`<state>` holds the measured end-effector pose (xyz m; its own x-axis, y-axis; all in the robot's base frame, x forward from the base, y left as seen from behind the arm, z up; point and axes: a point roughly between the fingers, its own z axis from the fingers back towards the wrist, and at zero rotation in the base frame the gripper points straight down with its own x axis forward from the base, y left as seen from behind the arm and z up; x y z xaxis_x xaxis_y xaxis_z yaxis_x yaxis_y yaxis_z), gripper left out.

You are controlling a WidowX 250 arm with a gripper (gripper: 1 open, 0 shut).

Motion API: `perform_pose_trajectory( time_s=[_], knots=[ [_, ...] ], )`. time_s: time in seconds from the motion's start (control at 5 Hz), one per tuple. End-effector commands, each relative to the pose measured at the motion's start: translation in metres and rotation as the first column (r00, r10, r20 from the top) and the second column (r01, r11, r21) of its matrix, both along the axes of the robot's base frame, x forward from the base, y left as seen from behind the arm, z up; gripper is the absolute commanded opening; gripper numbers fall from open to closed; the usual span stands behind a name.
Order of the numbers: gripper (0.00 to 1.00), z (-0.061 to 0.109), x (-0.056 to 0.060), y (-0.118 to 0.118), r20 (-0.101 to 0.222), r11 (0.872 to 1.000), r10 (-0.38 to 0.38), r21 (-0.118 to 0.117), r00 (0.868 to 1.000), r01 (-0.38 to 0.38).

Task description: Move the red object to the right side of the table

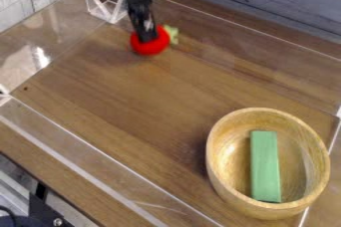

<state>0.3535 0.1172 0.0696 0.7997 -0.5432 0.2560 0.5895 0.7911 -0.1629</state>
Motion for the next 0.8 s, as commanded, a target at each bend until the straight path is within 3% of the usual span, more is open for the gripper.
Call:
perform_pose_trajectory(
  time_s=[0.0, 0.4, 0.6],
  knots=[
    [1.0, 0.035, 0.01, 0.005, 0.075, 0.999, 0.022, 0.025, 0.997, -0.024],
    [1.0, 0.024, 0.012, -0.015, 0.052, 1.0, 0.011, 0.009, 0.999, -0.011],
    [1.0, 0.001, 0.01, -0.012, 0.033, 1.0, 0.025, 0.0, 0.999, -0.025]
  ],
)
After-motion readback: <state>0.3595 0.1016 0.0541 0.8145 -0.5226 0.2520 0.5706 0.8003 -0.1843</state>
